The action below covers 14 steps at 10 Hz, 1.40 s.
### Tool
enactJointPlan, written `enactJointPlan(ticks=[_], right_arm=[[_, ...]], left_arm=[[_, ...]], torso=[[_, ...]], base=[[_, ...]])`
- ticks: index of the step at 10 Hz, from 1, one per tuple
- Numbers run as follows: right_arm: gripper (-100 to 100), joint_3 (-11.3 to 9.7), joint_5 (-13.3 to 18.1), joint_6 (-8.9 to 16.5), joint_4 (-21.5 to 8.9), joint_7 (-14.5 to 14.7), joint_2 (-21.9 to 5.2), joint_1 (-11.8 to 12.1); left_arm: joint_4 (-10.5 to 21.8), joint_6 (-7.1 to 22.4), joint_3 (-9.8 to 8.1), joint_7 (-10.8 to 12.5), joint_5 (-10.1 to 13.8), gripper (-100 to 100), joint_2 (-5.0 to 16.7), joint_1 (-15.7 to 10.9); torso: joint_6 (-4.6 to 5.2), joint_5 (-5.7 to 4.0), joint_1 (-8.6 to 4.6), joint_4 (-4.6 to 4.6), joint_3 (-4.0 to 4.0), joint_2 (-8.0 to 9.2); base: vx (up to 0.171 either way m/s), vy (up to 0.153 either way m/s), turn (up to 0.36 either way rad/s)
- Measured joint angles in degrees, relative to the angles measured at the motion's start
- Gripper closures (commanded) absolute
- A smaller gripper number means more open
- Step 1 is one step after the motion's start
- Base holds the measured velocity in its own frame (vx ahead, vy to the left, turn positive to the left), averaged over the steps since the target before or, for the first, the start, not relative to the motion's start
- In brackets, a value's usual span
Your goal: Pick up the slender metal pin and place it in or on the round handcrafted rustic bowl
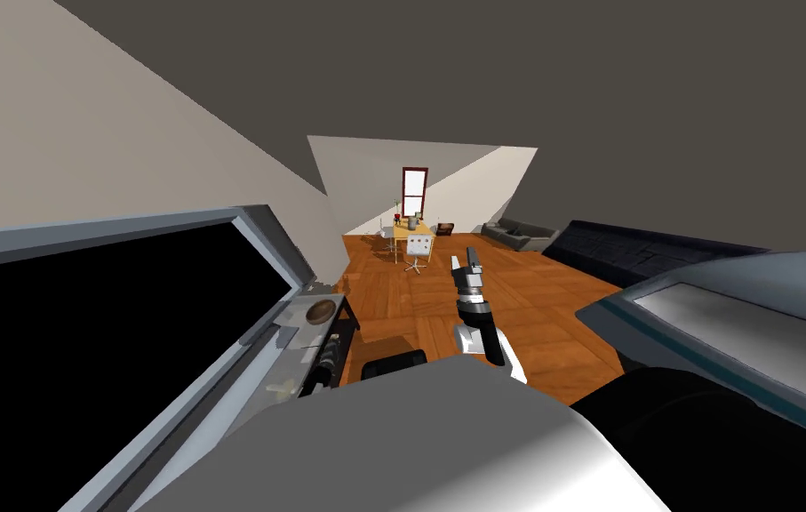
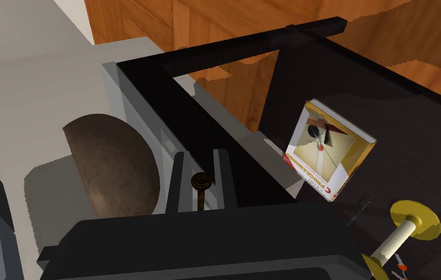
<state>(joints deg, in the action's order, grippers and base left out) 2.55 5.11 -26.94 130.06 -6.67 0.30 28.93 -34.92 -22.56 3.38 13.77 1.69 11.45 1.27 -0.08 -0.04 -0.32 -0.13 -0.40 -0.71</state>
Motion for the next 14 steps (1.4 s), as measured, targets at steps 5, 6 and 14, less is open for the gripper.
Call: enactJointPlan(ticks=[5,6,14], right_arm=[[0,0.0,0.0,0.0,0.0,0.0,0.0,0.0],[0,0.0,0.0,0.0,0.0,0.0,0.0,0.0],[0,0.0,0.0,0.0,0.0,0.0,0.0,0.0]], left_arm=[[0.3,-1.0,-4.02,0.0,-0.2,100,0.3,-1.6],[0.6,-1.3,-4.89,0.1,-0.1,100,0.4,-2.2],[-2.0,-2.5,-13.17,-2.4,3.9,100,0.2,-2.9]], torso=[[0.0,-0.08,-0.6,-0.02,-0.15,-0.31],[-0.05,-0.09,-0.54,-0.03,-0.18,-0.36],[-0.17,0.1,0.53,0.06,0.09,0.11]], base=[[0.149,-0.248,0.208],[0.124,-0.233,0.2],[0.051,-0.052,0.032]])
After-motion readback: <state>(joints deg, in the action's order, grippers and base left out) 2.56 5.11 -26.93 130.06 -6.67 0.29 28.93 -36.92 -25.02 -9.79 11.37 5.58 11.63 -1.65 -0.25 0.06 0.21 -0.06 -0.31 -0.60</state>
